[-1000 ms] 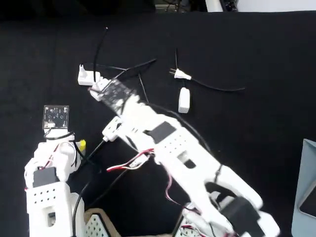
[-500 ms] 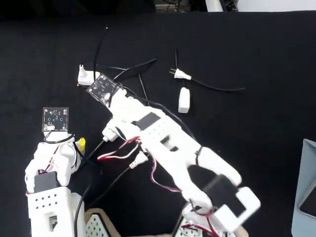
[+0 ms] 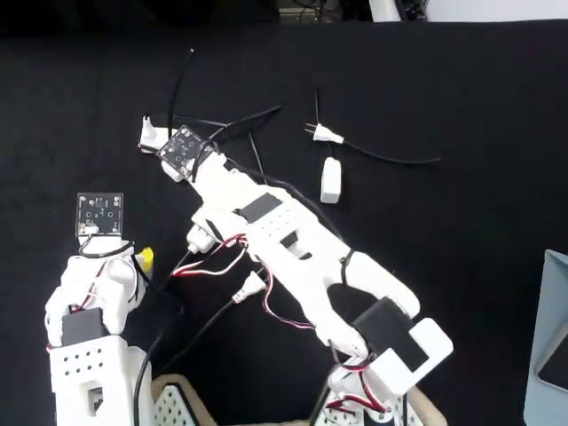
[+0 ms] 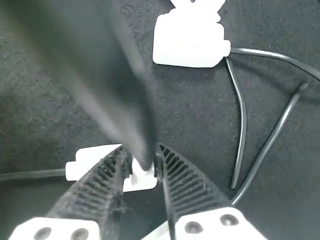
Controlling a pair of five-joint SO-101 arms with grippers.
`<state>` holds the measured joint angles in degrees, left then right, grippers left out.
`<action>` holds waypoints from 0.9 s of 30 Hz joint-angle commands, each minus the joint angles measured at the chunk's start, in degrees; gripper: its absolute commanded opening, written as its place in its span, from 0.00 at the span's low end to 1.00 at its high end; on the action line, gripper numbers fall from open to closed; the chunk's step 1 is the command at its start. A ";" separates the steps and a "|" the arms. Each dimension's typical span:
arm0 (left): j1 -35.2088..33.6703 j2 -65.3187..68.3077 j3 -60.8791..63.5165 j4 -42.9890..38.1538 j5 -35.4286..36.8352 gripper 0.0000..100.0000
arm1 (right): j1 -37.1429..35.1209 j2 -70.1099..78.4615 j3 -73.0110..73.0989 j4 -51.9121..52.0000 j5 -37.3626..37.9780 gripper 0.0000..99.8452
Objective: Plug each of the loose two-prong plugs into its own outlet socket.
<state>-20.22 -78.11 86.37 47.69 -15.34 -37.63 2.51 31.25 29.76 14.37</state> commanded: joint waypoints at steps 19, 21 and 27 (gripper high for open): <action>-0.57 -0.62 -0.57 0.62 0.18 0.25 | -0.44 5.14 4.88 -6.15 -8.62 0.01; -0.57 -0.62 -0.57 0.62 0.18 0.25 | -0.44 5.14 4.88 -6.51 -6.42 0.01; -0.57 -0.62 -0.57 0.62 0.18 0.25 | -0.09 3.38 -1.45 -7.38 -5.63 0.01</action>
<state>-20.22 -78.11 86.37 47.69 -15.34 -37.36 6.90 33.89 23.60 8.22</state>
